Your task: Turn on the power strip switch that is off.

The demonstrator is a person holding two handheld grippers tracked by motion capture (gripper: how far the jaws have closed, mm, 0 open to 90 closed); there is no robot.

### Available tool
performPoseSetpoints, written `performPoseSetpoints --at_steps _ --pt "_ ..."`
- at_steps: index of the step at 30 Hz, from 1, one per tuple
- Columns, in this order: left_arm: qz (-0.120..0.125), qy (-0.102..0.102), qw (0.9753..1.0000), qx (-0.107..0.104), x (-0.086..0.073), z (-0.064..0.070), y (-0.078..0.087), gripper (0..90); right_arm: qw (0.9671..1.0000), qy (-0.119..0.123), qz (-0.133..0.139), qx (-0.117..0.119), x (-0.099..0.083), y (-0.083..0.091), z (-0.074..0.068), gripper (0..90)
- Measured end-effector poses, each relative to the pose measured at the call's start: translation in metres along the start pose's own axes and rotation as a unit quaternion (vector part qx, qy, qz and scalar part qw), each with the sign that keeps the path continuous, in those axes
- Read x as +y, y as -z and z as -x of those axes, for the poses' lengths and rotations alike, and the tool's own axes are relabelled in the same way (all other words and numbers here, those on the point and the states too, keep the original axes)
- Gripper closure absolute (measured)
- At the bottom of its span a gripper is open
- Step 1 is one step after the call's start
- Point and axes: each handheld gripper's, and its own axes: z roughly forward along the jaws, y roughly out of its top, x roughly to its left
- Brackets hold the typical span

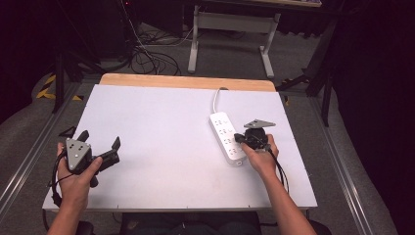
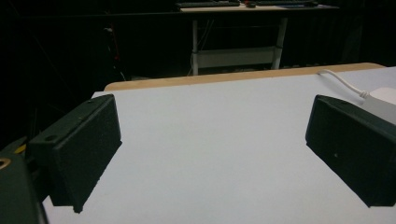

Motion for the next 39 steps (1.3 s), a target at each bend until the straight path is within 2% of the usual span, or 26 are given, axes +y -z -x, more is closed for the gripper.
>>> performPoseSetpoints --at_steps 16,39 --pt "0.002 0.001 1.0 0.0 0.0001 -0.0001 -0.0003 4.0 0.9999 0.007 0.005 -0.006 -0.0013 0.0002 -0.002 90.0" --pt "0.0 0.0 1.0 0.001 0.0001 -0.0005 -0.0005 4.0 0.9999 0.006 0.011 0.0 -0.0017 0.0013 -0.0007 90.0"
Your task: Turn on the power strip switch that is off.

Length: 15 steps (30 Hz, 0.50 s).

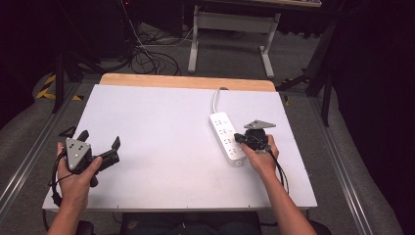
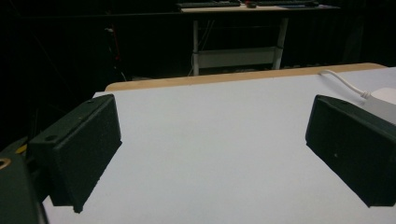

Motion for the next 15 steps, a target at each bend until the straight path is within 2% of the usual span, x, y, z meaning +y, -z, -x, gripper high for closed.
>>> performPoseSetpoints --at_steps 6,11,15 --pt "0.001 -0.002 1.0 -0.001 0.0 0.0 -0.001 4.0 0.9999 0.009 0.007 -0.001 0.0 0.001 0.0 89.3" --pt "0.0 0.0 1.0 -0.003 0.0 0.0 -0.001 4.1 0.999 0.006 0.045 -0.001 0.003 0.01 0.002 88.0" --pt "0.001 0.0 1.0 -0.003 0.0 0.001 -0.001 4.1 0.9967 0.003 0.081 -0.001 0.005 0.021 0.005 86.4"
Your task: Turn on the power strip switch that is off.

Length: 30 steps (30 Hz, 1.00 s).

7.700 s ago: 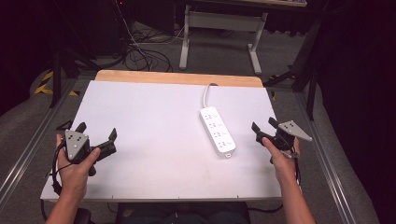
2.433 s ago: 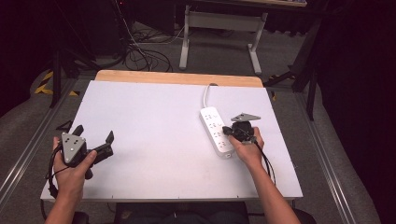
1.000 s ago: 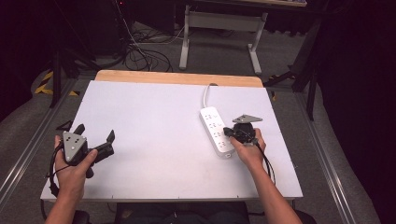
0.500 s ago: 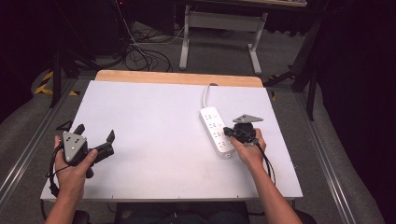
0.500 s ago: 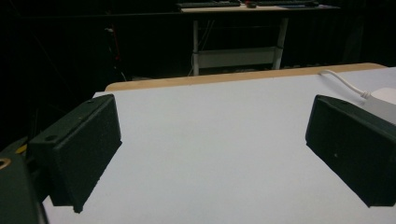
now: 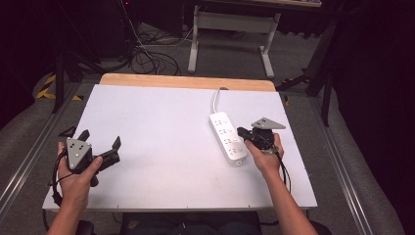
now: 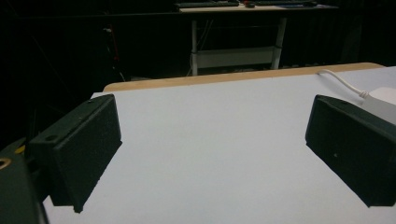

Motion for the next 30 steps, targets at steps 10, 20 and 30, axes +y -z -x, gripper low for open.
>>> performPoseSetpoints --at_steps 10,20,30 --pt "-0.001 -0.002 1.0 -0.002 0.001 0.0 -0.001 4.1 0.9956 0.001 0.094 -0.001 0.007 0.032 0.008 76.4" --pt "0.001 0.0 1.0 -0.003 0.001 0.001 -0.002 4.1 0.9891 0.002 0.146 -0.017 0.008 0.055 0.014 77.2" --pt "0.002 -0.002 1.0 -0.006 0.001 0.002 -0.002 4.1 0.9725 -0.012 0.232 -0.019 0.006 0.088 0.022 60.9"
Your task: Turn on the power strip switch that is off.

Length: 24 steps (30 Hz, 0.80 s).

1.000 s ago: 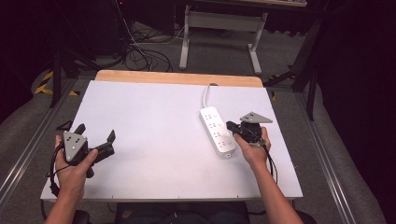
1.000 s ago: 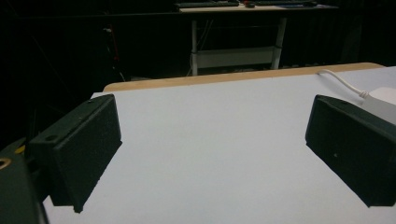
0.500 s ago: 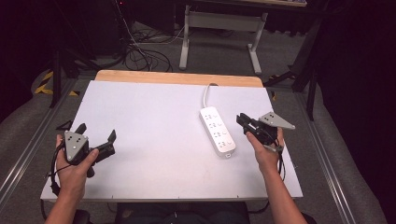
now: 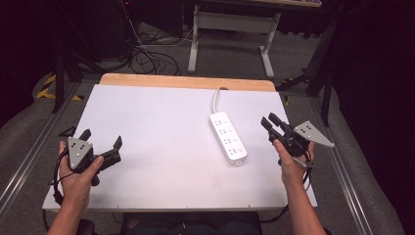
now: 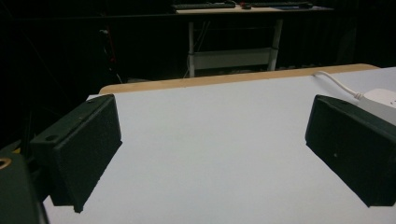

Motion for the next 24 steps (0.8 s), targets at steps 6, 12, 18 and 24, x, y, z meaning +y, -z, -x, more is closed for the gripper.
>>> performPoseSetpoints --at_steps 6,12,18,24 --pt "-0.001 0.0 1.0 -0.002 0.0002 0.0006 -0.0015 4.1 0.9999 -0.004 0.009 -0.006 0.0007 0.0037 0.0024 54.1" --pt "0.0 0.0 1.0 -0.002 0.0003 0.0007 -0.0015 4.2 0.9999 -0.001 0.013 -0.01 0.001 0.0055 0.0032 46.5" --pt "0.0 0.0 1.0 -0.003 0.0003 0.0011 -0.0014 4.2 0.9999 0.003 0.011 -0.011 0.0005 0.0043 0.0021 36.4" --pt "0.0 0.001 1.0 0.0 0.0003 0.0001 -0.0006 4.2 0.9996 0.019 0.015 -0.011 -0.0007 0.0025 0.0011 25.7"
